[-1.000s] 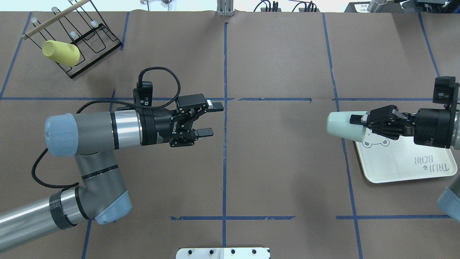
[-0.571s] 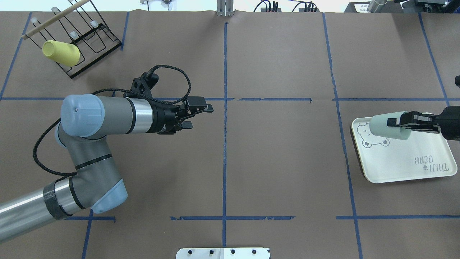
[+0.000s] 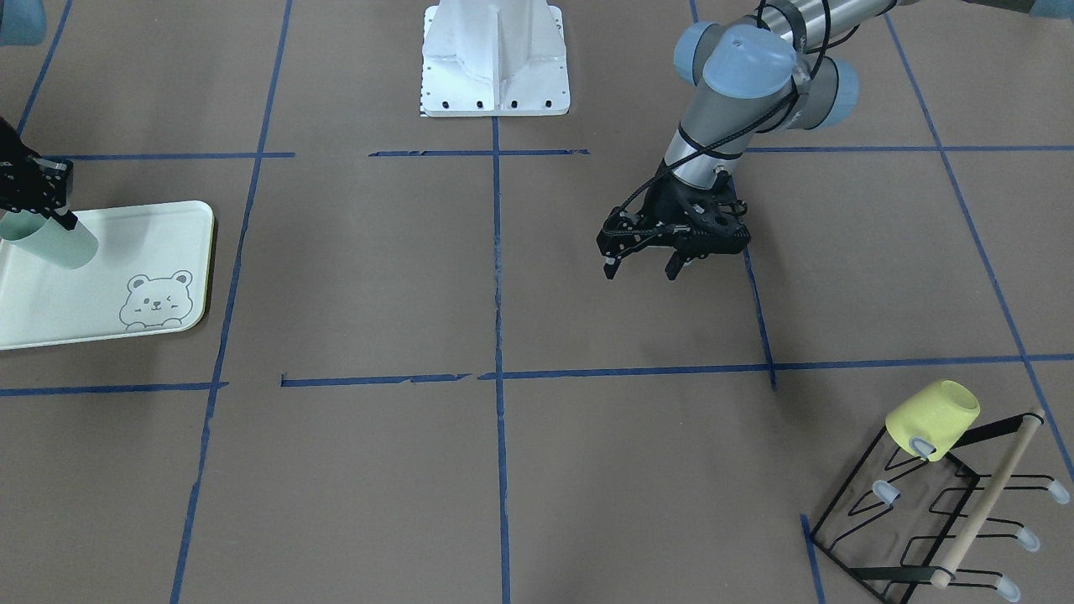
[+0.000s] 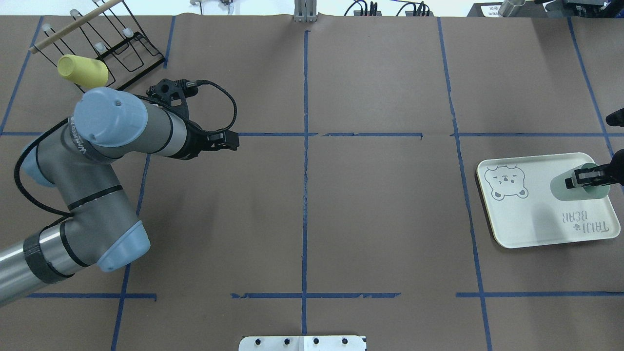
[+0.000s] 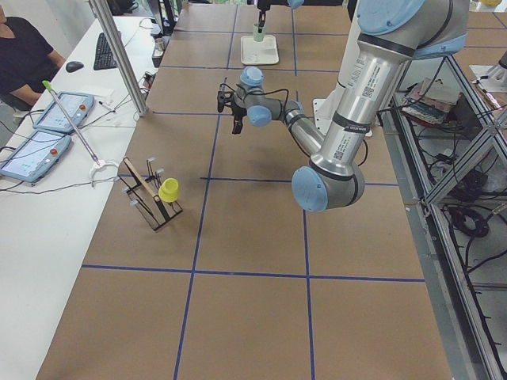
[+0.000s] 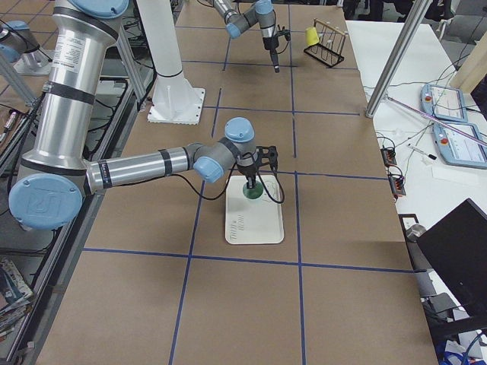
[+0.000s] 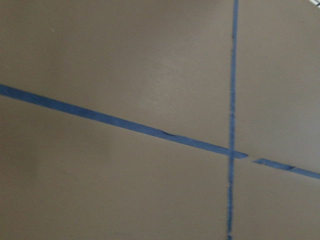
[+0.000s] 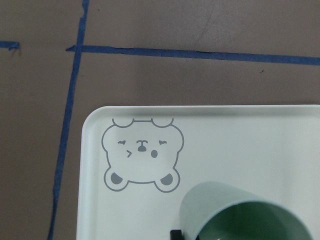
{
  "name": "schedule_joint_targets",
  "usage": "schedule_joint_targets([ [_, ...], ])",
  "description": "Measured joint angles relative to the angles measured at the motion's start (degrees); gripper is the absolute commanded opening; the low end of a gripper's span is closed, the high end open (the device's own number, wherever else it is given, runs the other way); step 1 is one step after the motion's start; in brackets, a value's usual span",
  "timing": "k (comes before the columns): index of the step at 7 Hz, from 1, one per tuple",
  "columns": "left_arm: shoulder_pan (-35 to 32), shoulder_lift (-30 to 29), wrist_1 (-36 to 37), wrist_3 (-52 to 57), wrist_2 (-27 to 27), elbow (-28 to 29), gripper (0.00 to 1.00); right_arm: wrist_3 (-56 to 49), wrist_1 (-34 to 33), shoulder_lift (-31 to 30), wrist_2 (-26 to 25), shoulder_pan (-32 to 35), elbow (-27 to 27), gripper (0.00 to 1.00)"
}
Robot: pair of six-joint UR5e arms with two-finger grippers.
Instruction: Left arm grabs green cup and hands to right arm on tray
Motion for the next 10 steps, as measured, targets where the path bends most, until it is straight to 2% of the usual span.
schedule_joint_targets([
  [1, -1.3, 1.7, 6.5, 6.3, 0.0, -3.1, 1.00, -2.1, -6.1, 2.7, 0.0, -0.5, -0.5, 0.00],
  [2, -2.5, 4.1, 9.6, 10.9, 0.0, -5.2, 1.00, -2.9, -9.1, 4.5, -0.2, -0.9, -1.5, 0.00],
  [4, -4.0, 7.5, 11.1, 15.2, 0.0, -7.2, 1.00, -3.4, -10.2, 7.1, -0.4, -1.3, -5.2, 0.03],
  [6, -4.2, 8.3, 11.2, 15.8, 0.0, -7.5, 1.00, -3.5, -10.2, 7.4, -0.4, -1.5, -6.6, 0.75],
  [7, -4.2, 8.5, 11.2, 15.9, -0.1, -7.6, 1.00, -3.4, -10.2, 7.4, -0.4, -1.6, -6.8, 1.00],
  [9, -4.3, 9.7, 11.0, 16.4, -0.3, -7.8, 1.00, -3.4, -10.2, 7.1, -0.2, -1.5, -5.8, 1.00],
  [10, -4.6, 11.8, 10.7, 17.9, -0.4, -8.5, 1.00, -3.5, -10.2, 6.1, 0.1, -1.1, -3.4, 1.00],
])
